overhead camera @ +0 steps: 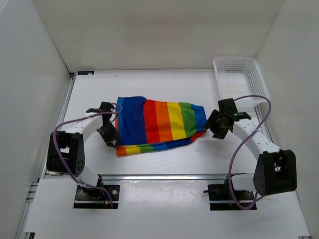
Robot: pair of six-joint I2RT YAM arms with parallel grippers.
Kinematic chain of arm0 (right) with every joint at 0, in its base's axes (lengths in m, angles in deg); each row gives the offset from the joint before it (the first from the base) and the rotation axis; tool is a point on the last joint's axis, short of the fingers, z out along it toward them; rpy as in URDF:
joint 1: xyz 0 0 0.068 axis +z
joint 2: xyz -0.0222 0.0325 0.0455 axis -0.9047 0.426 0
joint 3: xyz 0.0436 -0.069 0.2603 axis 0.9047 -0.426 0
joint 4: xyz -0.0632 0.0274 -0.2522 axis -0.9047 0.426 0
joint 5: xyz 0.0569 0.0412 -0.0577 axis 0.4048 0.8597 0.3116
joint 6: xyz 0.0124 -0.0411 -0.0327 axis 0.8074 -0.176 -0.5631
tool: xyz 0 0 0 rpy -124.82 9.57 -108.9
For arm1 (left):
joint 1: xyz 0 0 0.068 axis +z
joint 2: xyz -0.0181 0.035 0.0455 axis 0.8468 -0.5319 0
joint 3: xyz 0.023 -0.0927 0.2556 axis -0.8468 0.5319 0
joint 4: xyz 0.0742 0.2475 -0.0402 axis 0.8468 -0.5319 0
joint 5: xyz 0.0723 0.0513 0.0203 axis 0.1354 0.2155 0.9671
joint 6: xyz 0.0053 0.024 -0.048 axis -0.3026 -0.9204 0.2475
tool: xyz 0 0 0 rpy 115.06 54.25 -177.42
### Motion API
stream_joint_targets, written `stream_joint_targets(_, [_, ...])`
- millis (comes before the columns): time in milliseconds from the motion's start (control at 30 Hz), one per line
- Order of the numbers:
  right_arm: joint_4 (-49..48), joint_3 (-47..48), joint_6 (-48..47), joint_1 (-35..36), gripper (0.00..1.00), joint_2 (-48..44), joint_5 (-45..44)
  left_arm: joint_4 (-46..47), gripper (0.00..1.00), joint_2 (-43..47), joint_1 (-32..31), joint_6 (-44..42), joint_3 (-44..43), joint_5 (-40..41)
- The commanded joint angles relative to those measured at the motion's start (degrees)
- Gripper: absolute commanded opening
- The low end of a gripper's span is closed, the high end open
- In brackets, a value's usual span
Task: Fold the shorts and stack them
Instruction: Fold the shorts
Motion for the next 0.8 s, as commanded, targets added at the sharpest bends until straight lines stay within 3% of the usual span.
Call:
stream_joint_targets(0, [-0.2,2.0,-1.5,-0.5,0.67,0.1,0.8,2.0,0.41,-0.1,-0.1,0.6,-3.1,3.0])
stream_joint_targets(267, [-0.7,2.0,-2.5,-1.5,0.67,0.7,1.5,2.0,0.10,-0.9,-0.1,1.2,-4.8,3.5])
stream_joint_targets(367, [-1.3,2.0,-3.1,-1.6,0.70,1.4,2.2,2.0,0.10,-0.9,-0.1,1.2,-4.8,3.5])
stream_joint_targets(467, [-1.9,3.5,-4.3,-1.6,0.81,3.3,4.0,0.5,0.10,2.0,-0.1,1.2,-5.5,3.5])
stream_joint_targets(567, [-1.9,5.3,-4.9,-2.1,0.81,5.9,4.0,-1.3,0.10,5.6,-0.1,1.2,-7.3,3.5])
stream_joint_targets(767, [-4.4,7.5,-6.0,-2.1,0.66,11.7,4.5,-3.3,0.10,7.0,-0.6,1.2,-7.9,3.5])
